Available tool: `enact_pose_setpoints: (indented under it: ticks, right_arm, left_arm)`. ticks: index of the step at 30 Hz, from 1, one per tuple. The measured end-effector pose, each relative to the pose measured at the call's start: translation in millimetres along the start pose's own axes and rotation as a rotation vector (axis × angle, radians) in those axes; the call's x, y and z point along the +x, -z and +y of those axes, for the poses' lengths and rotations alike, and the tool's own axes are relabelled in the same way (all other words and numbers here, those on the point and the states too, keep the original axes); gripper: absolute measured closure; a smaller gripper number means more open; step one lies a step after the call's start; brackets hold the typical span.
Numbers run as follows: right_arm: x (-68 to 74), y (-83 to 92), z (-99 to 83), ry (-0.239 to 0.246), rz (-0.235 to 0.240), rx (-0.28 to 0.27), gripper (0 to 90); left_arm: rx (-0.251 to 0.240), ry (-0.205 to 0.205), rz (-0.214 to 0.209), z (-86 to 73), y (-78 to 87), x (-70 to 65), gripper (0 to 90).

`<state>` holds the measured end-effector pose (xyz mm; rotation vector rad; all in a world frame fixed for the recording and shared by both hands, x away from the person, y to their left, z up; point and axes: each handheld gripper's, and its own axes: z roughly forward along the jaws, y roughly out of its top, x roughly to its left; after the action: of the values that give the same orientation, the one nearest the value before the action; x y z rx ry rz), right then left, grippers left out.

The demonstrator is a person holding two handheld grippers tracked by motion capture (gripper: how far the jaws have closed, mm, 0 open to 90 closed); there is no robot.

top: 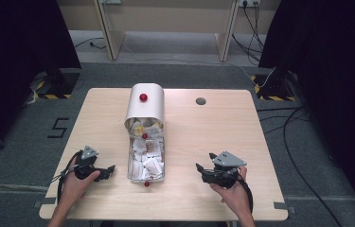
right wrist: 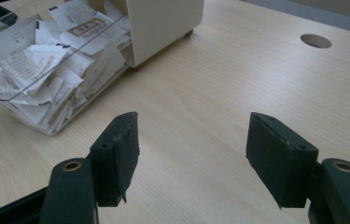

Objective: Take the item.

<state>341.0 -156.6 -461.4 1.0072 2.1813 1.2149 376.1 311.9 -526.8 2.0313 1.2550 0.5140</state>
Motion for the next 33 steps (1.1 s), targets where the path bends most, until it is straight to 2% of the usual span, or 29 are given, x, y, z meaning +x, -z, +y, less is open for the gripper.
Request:
enact_pose_setpoints:
  ticks: [15,20,33]
  right_arm:
    - [22.1,-17.2,16.9,0.043,0.078,-0.018,37.6]
    - [35.8,-24.7,21.0,0.074,0.116,-0.013,38.4]
    - [45.3,-28.3,30.3,0.099,0.138,-0.034,39.6]
  left_arm:
    - [0.001,-0.001,0.0,0.0,0.0,0.1,0.0]
    - [0.001,0.0,0.0,0.1,-0.1,-0.1,0.0]
    - [0.0,-0.002,0.001,0.5,-0.5,-0.1,0.0]
